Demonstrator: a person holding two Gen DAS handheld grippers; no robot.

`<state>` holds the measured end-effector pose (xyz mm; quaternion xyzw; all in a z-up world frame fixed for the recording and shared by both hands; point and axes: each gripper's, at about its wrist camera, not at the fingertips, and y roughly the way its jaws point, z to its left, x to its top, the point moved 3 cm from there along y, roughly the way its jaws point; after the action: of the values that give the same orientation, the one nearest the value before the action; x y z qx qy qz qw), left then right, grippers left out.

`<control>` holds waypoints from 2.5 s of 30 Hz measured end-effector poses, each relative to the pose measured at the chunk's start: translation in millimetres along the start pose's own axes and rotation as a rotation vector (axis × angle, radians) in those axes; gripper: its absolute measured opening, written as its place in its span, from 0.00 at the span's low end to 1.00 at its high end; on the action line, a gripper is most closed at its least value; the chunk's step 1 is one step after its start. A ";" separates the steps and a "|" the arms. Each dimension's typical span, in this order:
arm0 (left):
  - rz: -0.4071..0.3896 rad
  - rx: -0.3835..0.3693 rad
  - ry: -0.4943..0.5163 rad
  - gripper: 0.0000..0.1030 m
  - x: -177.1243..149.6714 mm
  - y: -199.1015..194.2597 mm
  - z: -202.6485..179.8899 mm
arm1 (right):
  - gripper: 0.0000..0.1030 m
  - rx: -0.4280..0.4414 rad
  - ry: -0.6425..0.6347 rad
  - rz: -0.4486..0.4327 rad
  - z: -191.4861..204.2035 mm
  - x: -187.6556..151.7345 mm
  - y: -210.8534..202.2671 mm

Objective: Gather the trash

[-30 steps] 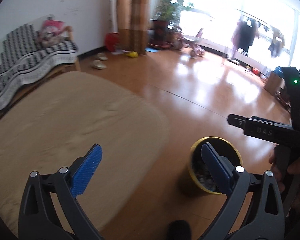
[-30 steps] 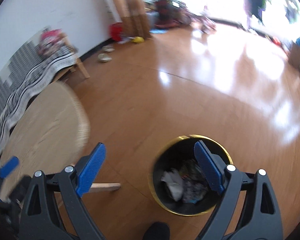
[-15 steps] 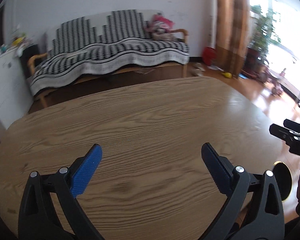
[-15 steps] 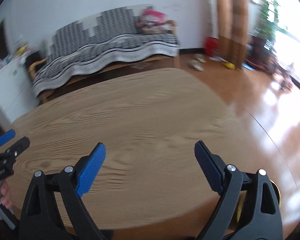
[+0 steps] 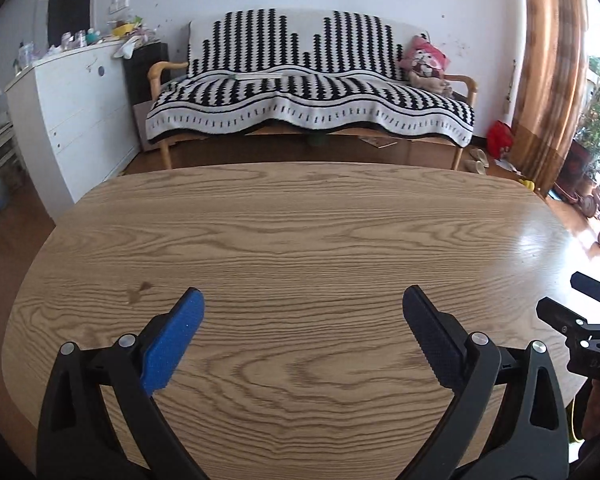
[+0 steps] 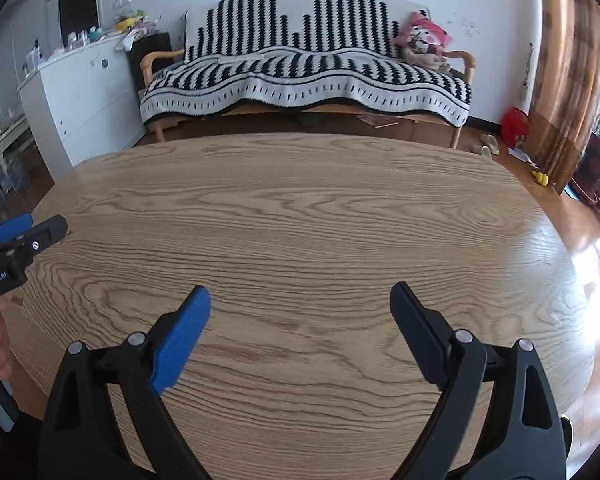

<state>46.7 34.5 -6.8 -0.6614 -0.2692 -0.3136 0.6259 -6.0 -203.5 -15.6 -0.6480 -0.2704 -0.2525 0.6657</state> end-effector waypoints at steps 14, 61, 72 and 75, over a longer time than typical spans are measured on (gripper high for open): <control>0.000 0.008 0.002 0.94 -0.2 2.1 6.7 | 0.86 0.008 -0.004 0.013 4.6 0.3 10.7; 0.006 0.018 0.005 0.94 -3.1 4.4 7.1 | 0.86 -0.004 0.001 0.006 -11.0 -0.7 1.4; 0.023 -0.009 0.001 0.94 -6.1 5.7 10.6 | 0.86 -0.005 -0.001 0.004 -12.4 -0.8 0.3; 0.023 -0.018 -0.012 0.94 -3.7 6.5 14.3 | 0.87 -0.005 -0.002 0.005 -15.2 -1.6 -0.7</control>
<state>50.2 48.5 -14.1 -0.6719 -0.2626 -0.3046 0.6219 -7.2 -218.7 -16.5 -0.6507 -0.2688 -0.2509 0.6644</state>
